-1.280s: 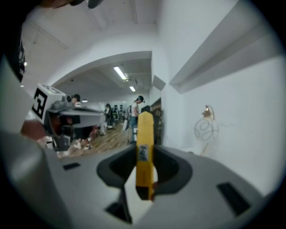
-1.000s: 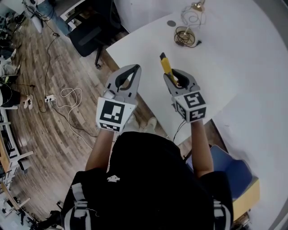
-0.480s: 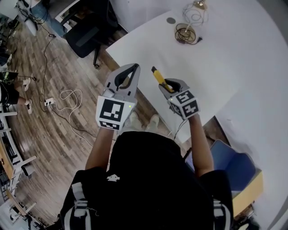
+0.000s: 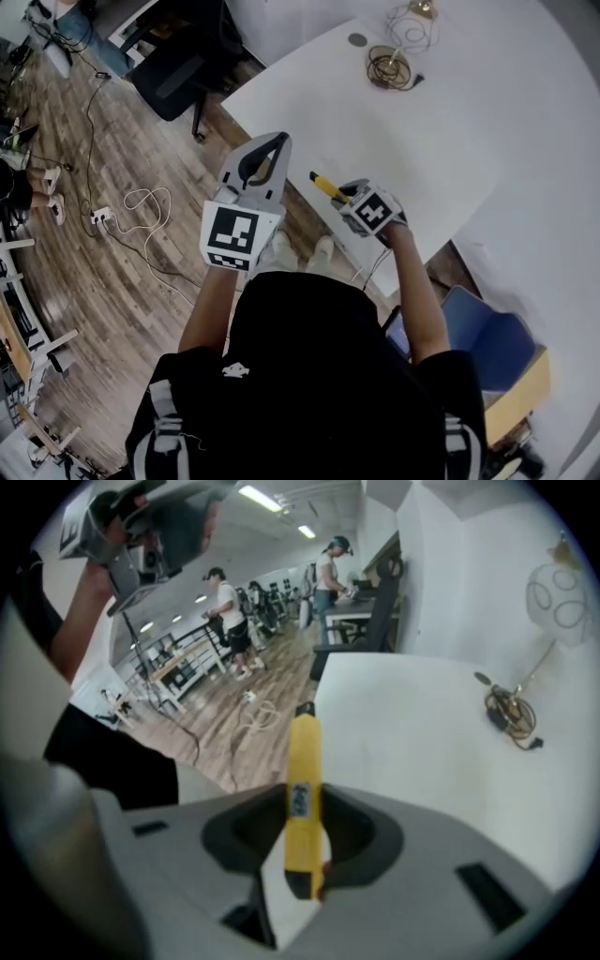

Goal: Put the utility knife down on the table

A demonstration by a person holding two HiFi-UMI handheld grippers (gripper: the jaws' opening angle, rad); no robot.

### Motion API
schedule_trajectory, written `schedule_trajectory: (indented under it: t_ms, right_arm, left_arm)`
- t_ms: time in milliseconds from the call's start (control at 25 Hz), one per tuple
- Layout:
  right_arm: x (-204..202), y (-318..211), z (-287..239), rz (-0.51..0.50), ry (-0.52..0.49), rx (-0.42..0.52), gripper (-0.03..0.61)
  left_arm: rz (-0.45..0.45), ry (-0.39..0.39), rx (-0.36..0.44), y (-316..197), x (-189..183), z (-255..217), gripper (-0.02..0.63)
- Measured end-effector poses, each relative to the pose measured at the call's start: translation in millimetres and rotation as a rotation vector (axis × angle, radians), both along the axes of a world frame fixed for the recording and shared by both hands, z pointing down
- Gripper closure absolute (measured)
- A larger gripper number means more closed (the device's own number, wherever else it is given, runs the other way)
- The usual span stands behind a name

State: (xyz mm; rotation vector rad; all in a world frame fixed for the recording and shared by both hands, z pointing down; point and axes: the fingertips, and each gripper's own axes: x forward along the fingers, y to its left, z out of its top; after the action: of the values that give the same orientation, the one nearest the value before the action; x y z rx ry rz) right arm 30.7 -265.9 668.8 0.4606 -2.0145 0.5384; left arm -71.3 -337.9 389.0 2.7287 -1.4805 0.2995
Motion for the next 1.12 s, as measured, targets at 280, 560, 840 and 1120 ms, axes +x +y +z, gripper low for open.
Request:
schedule_trajectory:
  t_ms: [280, 560, 840, 1120]
  right_arm:
    - [5, 12, 39, -0.080, 0.092, -0.101, 0.442]
    - [33, 4, 75, -0.104, 0.268, -0.123, 0.442]
    - [42, -23, 85, -0.109, 0.355, 0.010, 0.442]
    - [48, -29, 94, -0.081, 0.380, 0.048, 0.442]
  left_arm:
    - [-0.011, -0.003, -0.023, 0, -12, 8, 0.598]
    - [-0.012, -0.011, -0.033, 2, -15, 12, 0.598]
    - [-0.027, -0.014, -0.041, 1, -19, 17, 0.598]
    - [-0.040, -0.017, -0.048, -1, -23, 20, 0.598]
